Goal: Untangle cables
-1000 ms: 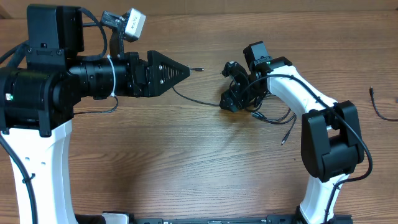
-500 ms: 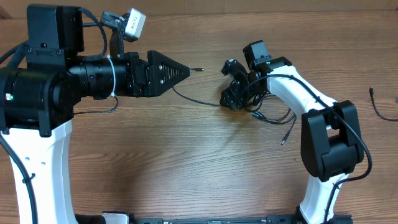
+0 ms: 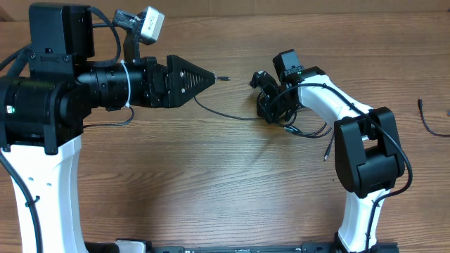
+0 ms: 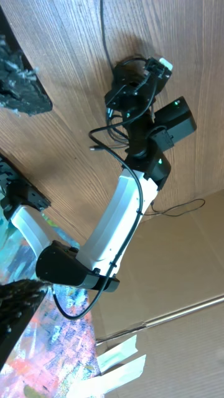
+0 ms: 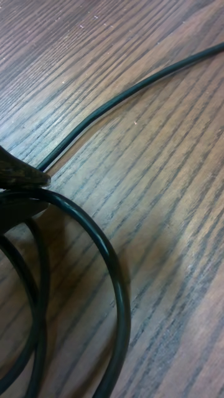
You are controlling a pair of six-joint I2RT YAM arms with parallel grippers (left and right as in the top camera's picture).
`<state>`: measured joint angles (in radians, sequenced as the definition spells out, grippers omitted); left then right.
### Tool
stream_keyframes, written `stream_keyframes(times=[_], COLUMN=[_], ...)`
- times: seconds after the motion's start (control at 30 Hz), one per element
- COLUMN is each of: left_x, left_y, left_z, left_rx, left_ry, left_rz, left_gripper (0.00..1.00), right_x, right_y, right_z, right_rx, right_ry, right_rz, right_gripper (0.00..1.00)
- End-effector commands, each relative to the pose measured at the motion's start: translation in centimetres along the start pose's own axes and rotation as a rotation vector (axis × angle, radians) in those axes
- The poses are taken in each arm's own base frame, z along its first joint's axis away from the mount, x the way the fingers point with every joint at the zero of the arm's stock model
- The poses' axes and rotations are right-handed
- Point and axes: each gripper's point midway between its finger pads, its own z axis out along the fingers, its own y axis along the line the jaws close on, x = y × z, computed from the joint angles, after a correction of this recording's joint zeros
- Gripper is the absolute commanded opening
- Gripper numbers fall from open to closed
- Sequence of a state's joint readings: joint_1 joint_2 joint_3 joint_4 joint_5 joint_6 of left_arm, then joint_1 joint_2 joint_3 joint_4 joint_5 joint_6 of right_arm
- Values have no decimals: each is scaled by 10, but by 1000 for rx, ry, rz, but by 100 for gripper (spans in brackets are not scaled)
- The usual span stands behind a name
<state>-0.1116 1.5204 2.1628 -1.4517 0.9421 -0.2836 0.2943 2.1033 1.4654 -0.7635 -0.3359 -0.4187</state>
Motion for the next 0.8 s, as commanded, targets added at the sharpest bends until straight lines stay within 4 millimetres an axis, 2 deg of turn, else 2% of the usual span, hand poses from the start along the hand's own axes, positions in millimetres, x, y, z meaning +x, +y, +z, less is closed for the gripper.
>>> stream_keyframes(times=[0.0, 0.13, 0.4, 0.57, 0.7, 0.77], left_x=[1, -2, -2, -3, -6, -8], left_y=[-8, -6, -4, -3, 10, 16], left_z=[-7, -7, -7, -7, -8, -9], left_rx=[-4, -18, -27, -35, -114, -146], left_ry=[-24, -34, -36, -38, -57, -64], left_rz=[57, 64, 66, 113, 113, 113], left_gripper=[86, 86, 86, 87, 88, 90], right_x=[-10, -36, -101, -125, -138, -140], right_y=[3, 15, 37, 48, 61, 66], right_z=[-9, -37, -124, -175, -214, -225], right_rx=[-15, -59, -78, -63, -56, -55], right_ry=[-12, -57, -193, -268, -328, -342], right_rz=[4, -9, -42, 8, 26, 23], right_gripper=[4, 4, 4, 4, 4, 4])
